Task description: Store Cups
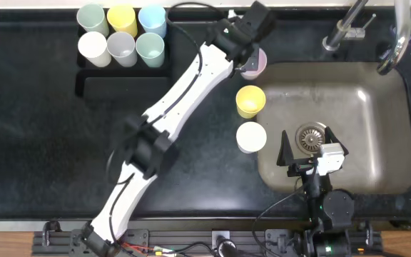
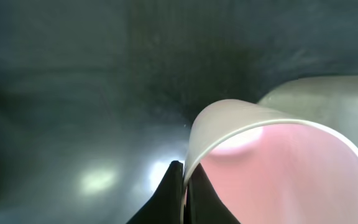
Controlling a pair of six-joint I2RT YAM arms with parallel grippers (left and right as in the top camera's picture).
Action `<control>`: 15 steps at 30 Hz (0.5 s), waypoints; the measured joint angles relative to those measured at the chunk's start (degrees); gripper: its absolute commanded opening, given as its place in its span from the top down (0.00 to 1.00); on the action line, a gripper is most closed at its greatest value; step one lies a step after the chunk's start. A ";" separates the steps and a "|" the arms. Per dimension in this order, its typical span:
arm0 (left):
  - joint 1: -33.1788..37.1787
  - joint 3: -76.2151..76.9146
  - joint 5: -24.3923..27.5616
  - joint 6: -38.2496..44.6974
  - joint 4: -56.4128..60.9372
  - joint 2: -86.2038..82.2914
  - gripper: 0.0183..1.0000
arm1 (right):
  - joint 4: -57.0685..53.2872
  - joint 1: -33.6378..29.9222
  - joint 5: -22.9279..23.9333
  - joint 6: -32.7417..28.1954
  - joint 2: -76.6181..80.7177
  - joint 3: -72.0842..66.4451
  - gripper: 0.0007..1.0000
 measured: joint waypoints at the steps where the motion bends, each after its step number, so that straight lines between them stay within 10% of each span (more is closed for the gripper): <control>1: -0.26 -0.46 -1.55 -0.02 -0.52 -2.73 0.98 | 0.00 0.00 0.00 0.04 0.00 0.00 0.00; 15: 19.45 -28.63 -13.03 -0.02 -1.70 -48.06 0.98 | 0.00 0.00 0.00 0.04 0.00 0.00 0.00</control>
